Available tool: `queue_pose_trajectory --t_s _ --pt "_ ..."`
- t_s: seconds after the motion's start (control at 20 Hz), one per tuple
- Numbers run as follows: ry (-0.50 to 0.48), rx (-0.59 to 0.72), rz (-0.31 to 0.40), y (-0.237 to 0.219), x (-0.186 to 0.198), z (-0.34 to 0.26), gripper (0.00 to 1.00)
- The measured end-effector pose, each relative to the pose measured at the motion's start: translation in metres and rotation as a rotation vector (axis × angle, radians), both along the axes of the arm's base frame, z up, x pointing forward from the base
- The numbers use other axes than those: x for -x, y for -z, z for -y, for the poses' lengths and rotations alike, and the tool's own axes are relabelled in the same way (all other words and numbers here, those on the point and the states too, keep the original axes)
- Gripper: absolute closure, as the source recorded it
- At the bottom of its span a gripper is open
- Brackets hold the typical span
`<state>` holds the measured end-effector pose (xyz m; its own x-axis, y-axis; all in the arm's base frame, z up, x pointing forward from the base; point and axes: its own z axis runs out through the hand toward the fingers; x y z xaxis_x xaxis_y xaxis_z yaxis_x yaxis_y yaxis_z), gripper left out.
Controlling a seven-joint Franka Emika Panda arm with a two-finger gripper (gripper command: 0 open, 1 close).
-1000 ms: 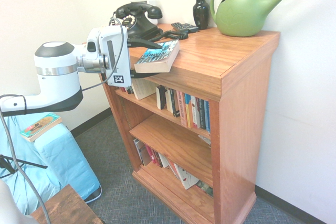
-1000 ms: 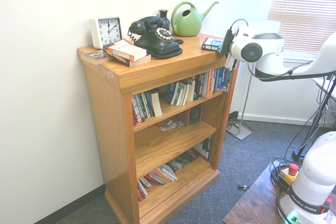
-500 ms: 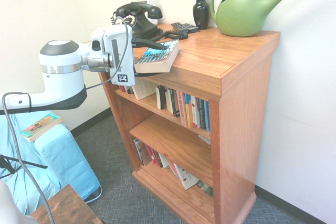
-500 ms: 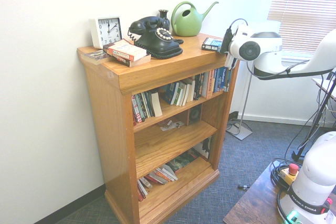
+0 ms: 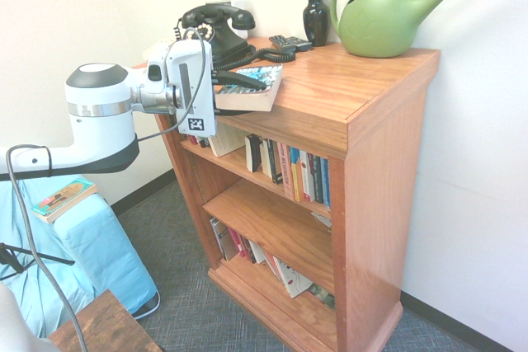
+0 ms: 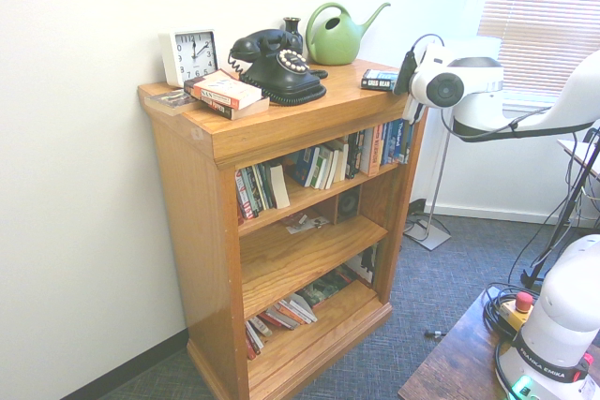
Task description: Put the book on the shelf
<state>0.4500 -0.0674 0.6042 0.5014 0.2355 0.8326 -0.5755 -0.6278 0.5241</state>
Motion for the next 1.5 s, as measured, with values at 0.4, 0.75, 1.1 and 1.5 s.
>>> queue_pose_trajectory --t_s 0.4,0.75,1.1,1.5 --pt "0.010 -0.007 0.007 0.005 0.021 0.000 1.00" --pt "0.049 -0.136 0.035 0.001 0.049 -0.010 1.00" --pt "0.073 -0.494 -0.038 0.002 0.151 -0.127 1.00" --pt "0.081 -0.761 -0.089 0.050 0.165 -0.140 1.00"
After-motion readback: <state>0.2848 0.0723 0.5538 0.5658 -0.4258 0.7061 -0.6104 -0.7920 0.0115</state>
